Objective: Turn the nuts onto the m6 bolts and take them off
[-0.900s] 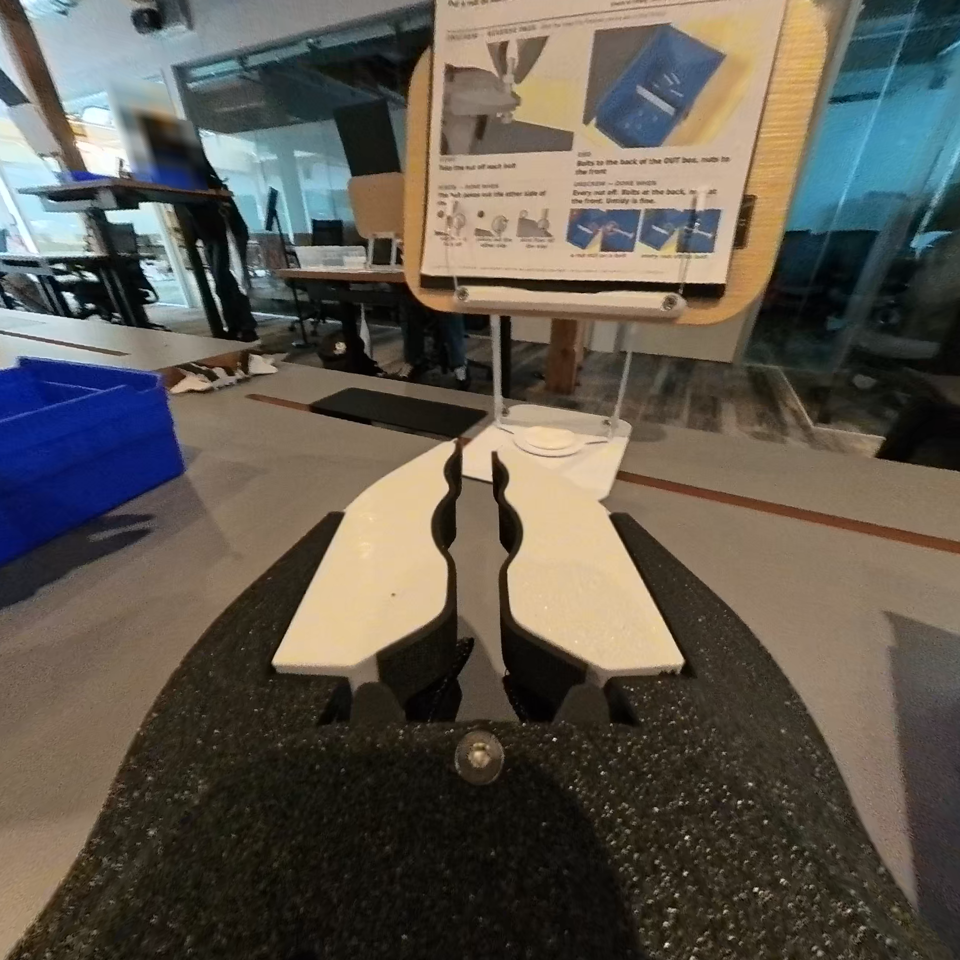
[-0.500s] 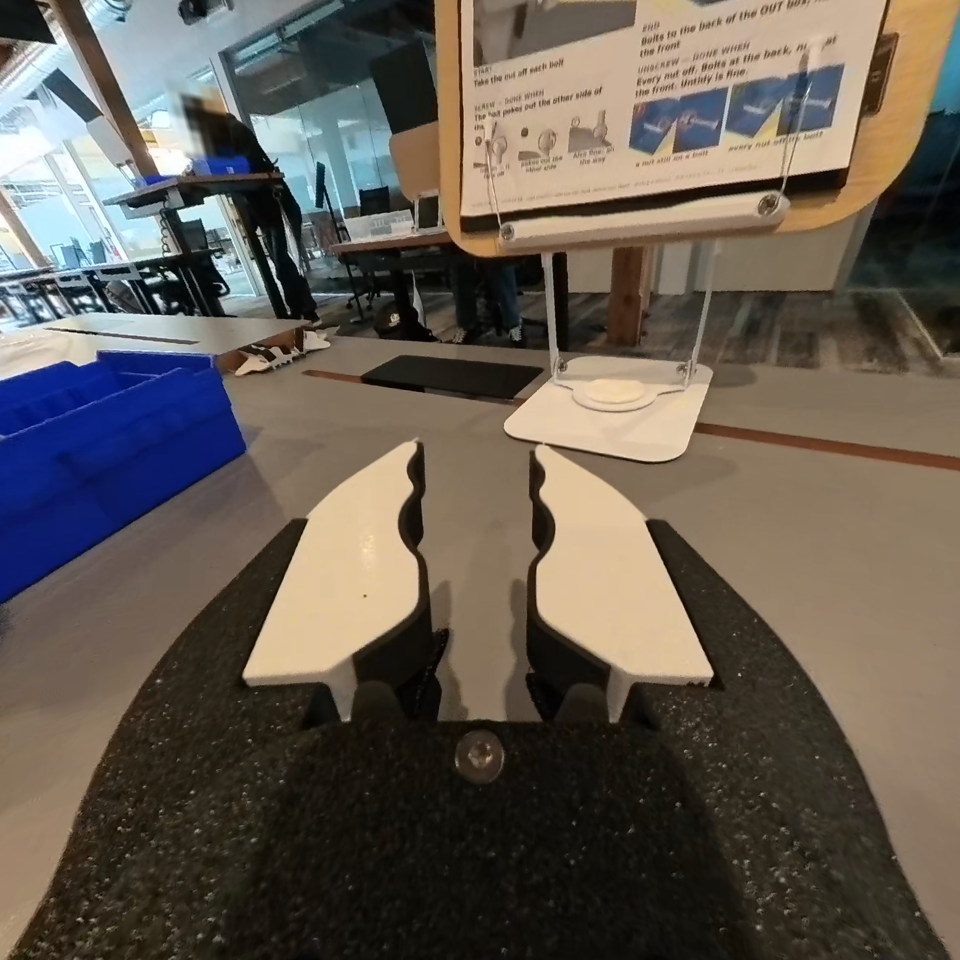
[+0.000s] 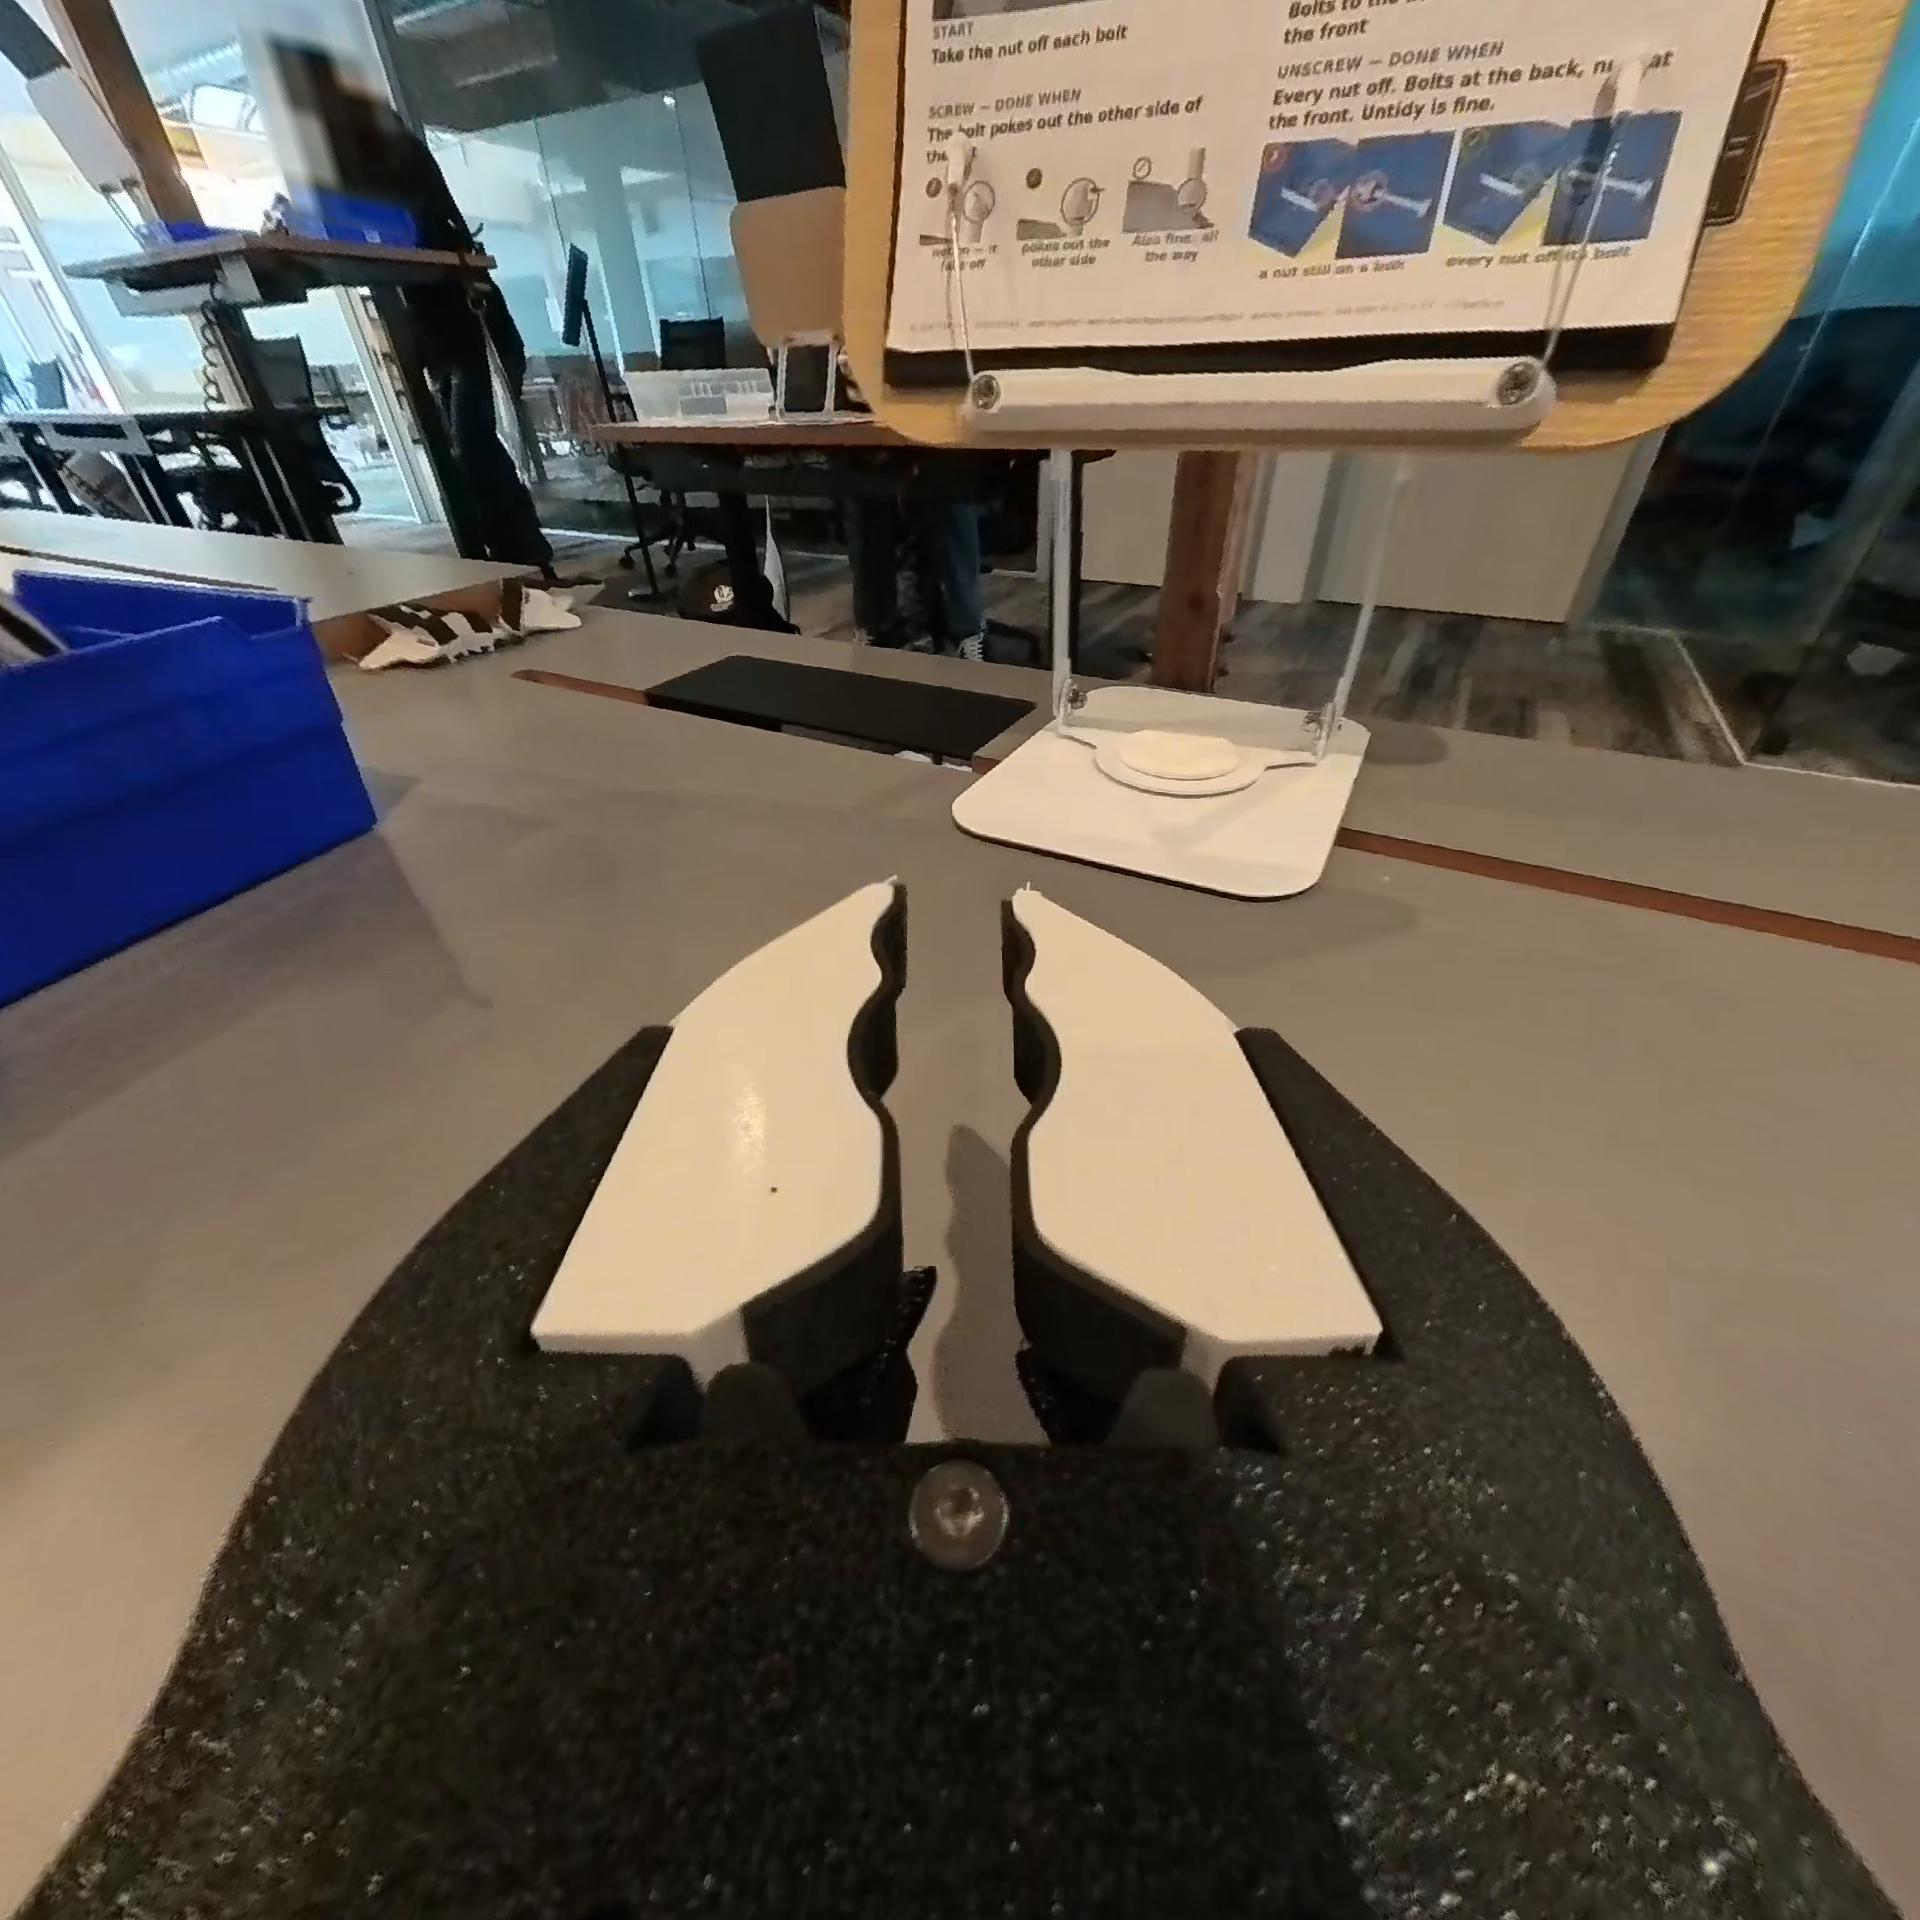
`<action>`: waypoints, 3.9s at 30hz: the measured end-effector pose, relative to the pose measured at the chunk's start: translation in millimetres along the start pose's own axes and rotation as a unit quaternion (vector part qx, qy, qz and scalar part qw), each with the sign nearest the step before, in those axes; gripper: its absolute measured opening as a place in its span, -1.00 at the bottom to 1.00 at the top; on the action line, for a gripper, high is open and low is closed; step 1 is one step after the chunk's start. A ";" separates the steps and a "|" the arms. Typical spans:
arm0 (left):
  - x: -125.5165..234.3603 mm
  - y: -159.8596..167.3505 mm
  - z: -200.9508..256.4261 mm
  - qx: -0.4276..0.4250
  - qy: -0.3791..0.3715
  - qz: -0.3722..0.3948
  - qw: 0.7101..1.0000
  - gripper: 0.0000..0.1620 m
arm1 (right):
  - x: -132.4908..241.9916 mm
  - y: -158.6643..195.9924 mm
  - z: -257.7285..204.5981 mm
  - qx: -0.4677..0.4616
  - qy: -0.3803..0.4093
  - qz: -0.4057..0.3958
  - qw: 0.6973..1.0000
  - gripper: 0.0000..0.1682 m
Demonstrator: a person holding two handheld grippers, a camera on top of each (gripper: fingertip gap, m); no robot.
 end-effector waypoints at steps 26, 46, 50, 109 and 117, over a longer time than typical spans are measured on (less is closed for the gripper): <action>-46.5 11.4 -4.7 0.074 0.026 -0.142 0.987 -0.86 | -2.5 -1.9 -7.9 0.024 -0.001 0.002 1.000 -0.83; -50.3 5.8 1.5 0.075 0.046 -0.138 0.986 -0.84 | -4.6 0.1 -10.4 0.022 -0.007 -0.003 1.000 -0.84; -53.3 6.2 2.4 0.073 0.044 -0.142 0.986 -0.82 | -4.9 0.3 -11.1 0.024 -0.007 -0.004 1.000 -0.85; -21.5 2.0 338.3 -0.188 0.323 0.354 0.857 -0.94 | 16.8 3.6 -19.0 0.031 -0.252 0.055 0.966 -0.93; -11.4 8.1 335.6 -0.199 0.353 0.395 0.825 -0.94 | 19.8 7.5 -39.7 -0.016 -0.373 0.009 0.928 -0.75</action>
Point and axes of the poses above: each gripper's, where its closed fingertips meet, x back along the fingers, y out of its underside, z = x × y across the jaws, the point moved 6 cm from there along x, back along the fingers, and after that the axes turned 8 degrees about x, right-handed, at the moved point
